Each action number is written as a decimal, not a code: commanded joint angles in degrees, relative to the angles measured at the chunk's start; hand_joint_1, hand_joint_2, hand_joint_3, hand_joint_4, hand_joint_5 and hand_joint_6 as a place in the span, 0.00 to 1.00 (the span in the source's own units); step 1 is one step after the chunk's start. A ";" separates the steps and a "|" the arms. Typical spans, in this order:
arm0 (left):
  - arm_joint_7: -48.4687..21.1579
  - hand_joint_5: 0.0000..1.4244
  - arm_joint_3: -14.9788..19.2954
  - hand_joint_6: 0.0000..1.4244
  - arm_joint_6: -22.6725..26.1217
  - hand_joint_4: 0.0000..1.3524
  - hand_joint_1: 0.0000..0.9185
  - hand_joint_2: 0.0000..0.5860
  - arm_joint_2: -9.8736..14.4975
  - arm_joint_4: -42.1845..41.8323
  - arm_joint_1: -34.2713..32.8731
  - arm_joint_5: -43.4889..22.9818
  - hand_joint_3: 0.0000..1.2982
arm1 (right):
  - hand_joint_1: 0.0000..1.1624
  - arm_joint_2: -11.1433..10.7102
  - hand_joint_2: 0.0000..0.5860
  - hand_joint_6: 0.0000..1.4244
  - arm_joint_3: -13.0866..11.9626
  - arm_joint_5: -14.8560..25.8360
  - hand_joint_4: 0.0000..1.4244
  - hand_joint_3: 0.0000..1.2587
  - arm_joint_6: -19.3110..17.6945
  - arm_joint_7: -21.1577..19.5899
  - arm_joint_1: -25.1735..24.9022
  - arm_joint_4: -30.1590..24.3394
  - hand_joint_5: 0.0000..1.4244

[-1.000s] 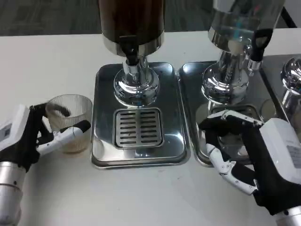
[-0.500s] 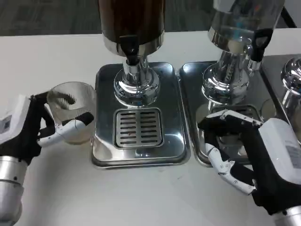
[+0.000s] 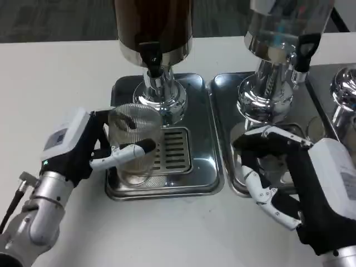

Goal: Grasp the cup under the faucet to collect the drink, then remove the cup.

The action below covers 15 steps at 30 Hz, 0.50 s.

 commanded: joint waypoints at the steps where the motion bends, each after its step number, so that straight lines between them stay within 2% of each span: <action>1: -1.23 0.74 -0.54 0.96 1.86 0.49 0.25 0.25 -0.81 0.75 -2.43 0.25 0.48 | 0.43 0.42 0.78 0.35 0.17 -0.51 0.39 0.45 0.47 -0.37 0.29 -0.92 0.38; 10: -4.61 0.69 -2.32 0.92 3.03 0.44 0.21 0.24 -1.08 1.18 -3.86 1.46 0.43 | 0.43 1.01 0.78 0.35 0.49 -0.76 0.39 0.45 0.50 -0.62 0.45 -0.77 0.38; 12: -5.42 0.59 -2.63 0.85 2.74 0.38 0.20 0.22 -0.77 0.94 -3.83 1.50 0.39 | 0.43 1.14 0.78 0.35 0.53 -0.70 0.39 0.45 0.45 -0.68 0.50 -0.66 0.38; 15: -7.11 0.50 -3.01 0.74 2.49 0.31 0.16 0.19 -0.28 0.68 -3.82 1.45 0.34 | 0.43 1.36 0.78 0.35 0.74 -0.63 0.39 0.45 0.37 -0.68 0.35 -0.35 0.39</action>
